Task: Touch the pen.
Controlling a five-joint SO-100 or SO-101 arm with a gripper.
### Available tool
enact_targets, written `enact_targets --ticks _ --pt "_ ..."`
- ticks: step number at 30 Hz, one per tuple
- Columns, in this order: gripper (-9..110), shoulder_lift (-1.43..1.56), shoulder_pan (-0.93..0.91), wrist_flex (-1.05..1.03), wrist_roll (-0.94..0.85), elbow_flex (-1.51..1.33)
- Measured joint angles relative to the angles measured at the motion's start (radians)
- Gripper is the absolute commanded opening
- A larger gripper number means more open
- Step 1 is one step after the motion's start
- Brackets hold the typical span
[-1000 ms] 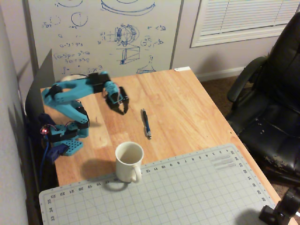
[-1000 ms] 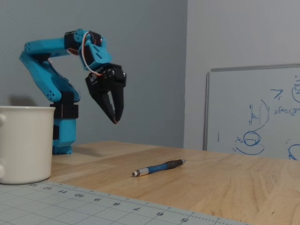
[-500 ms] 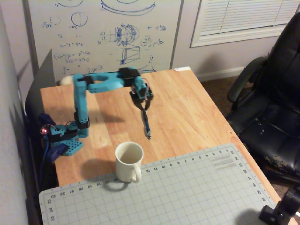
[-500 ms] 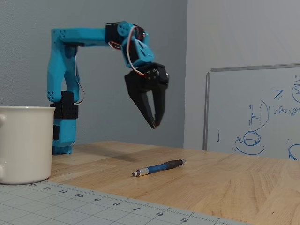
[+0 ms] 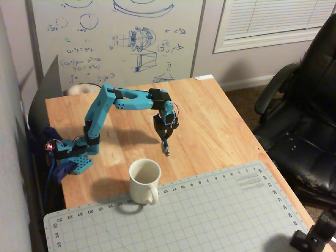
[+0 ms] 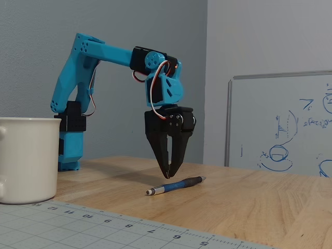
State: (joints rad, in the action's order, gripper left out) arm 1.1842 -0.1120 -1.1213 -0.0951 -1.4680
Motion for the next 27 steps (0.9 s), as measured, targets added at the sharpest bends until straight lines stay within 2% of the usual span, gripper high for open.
enact_targets --ticks 27 --pt "1 -0.041 0.0 0.012 0.0 0.031"
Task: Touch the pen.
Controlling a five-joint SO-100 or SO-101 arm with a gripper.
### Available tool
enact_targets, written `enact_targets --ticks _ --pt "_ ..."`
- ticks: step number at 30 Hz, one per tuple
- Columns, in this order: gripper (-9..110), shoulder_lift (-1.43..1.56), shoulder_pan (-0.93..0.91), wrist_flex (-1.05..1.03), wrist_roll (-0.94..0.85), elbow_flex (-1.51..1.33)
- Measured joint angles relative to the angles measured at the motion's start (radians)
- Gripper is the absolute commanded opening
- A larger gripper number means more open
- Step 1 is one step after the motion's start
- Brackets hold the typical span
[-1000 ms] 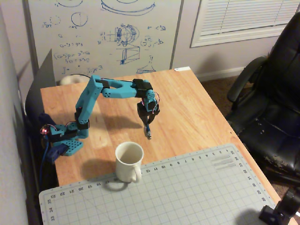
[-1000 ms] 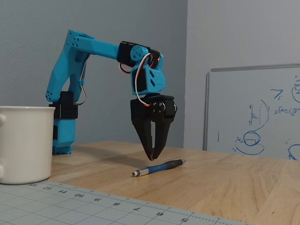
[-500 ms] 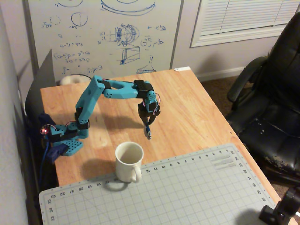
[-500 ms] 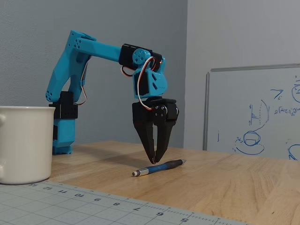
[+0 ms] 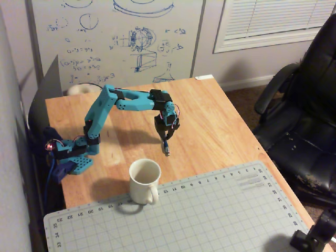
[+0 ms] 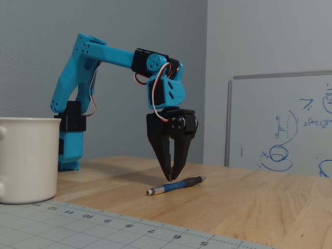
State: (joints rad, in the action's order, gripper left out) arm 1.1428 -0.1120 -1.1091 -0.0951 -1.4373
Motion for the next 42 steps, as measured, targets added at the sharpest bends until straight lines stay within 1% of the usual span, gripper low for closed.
enact_targets --ticks 7,42 --pt "1 -0.04 0.0 0.0 0.0 0.023" --pt "1 -0.043 0.0 0.0 0.0 0.026"
